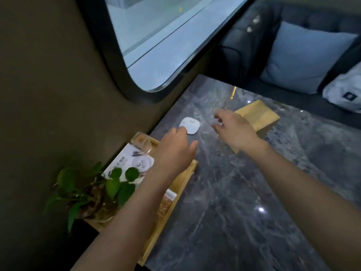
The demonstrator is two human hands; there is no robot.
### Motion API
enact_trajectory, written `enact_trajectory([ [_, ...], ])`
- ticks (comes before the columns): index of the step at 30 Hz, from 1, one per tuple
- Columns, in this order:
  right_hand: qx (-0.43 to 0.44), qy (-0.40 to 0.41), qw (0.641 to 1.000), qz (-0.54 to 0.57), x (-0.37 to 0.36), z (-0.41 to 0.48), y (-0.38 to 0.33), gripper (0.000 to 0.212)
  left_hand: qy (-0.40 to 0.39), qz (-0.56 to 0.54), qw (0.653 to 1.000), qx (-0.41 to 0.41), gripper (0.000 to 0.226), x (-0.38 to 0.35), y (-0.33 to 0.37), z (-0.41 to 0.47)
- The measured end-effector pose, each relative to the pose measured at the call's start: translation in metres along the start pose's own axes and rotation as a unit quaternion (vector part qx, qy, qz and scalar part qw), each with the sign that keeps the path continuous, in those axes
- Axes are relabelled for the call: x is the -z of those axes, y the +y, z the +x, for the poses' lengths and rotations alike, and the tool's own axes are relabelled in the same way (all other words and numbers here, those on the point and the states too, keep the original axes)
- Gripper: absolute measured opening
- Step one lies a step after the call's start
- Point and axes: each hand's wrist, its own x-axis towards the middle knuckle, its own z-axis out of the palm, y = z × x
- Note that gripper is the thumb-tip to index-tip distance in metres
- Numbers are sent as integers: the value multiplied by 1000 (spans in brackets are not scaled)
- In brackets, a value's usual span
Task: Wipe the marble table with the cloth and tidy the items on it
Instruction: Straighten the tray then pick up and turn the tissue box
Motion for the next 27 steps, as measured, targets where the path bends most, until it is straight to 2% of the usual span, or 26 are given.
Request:
enact_trajectory([
  [3,-30,48,998,-3,17,1,28,32,10,-61,997,-34,46,-20,23,34],
  [6,-79,104,991,-26,26,1,54,35,18,-146,989,-31,58,-39,46,64],
  [9,-136,149,979,8,22,0,75,45,32,-153,987,-28,70,-60,62,88],
  [11,-189,150,969,61,16,1,84,59,15,-152,988,-32,77,-73,71,100],
  [13,-257,127,949,135,11,3,88,73,-20,-162,986,-24,80,-87,76,110],
  [16,-327,109,892,294,5,7,90,84,-71,-240,968,-3,79,-105,79,116],
  [19,-350,138,841,389,0,10,90,90,-89,-356,930,11,49,-114,80,113],
  [22,-372,150,797,451,-3,11,91,96,-61,-316,946,-28,36,-120,81,107],
  [24,-381,152,788,459,0,10,91,88,-30,-287,955,-71,38,-123,84,100],
  [27,-412,135,794,427,0,6,102,104,14,-203,970,-134,44,-134,93,83],
])
